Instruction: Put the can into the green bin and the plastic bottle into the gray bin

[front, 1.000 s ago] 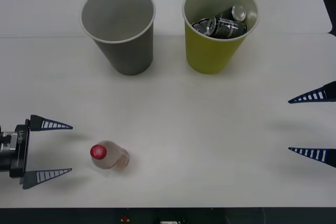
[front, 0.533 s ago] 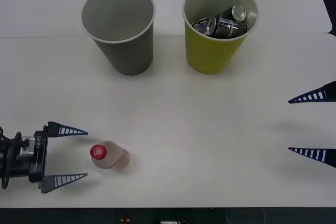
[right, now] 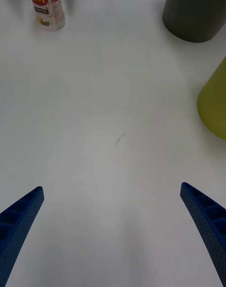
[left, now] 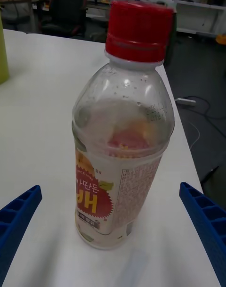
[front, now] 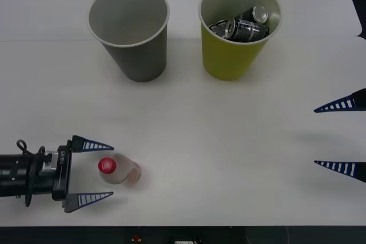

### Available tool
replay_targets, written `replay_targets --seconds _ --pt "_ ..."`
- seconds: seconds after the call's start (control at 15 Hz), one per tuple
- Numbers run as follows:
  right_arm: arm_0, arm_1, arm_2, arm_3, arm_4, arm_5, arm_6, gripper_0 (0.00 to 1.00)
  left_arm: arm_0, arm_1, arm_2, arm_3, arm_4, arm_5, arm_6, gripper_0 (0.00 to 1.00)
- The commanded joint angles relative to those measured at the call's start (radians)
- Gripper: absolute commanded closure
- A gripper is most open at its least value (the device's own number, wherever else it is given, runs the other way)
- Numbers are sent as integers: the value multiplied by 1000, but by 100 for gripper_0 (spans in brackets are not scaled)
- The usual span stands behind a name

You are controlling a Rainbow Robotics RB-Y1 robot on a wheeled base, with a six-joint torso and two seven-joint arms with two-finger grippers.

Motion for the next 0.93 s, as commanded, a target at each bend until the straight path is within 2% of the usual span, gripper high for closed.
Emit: replay_targets --seconds 0.07,0.47,0.53,0.6,0.67,0.93 --pt "0 0 0 0 0 0 0 0 -11 -35 -13 0 0 19 0 0" --pt "0 0 0 0 0 0 0 0 -35 -61 -39 0 1 53 -2 0" --pt "0 0 0 0 0 0 0 0 -34 -61 -39 0 1 53 -2 4" --pt "0 0 0 0 0 0 0 0 -34 -63 -39 0 0 53 -2 54" --pt "0 0 0 0 0 0 0 0 -34 -64 -39 0 0 53 -2 100" --pt "0 0 0 0 0 0 0 0 -34 -73 -39 0 0 55 0 100"
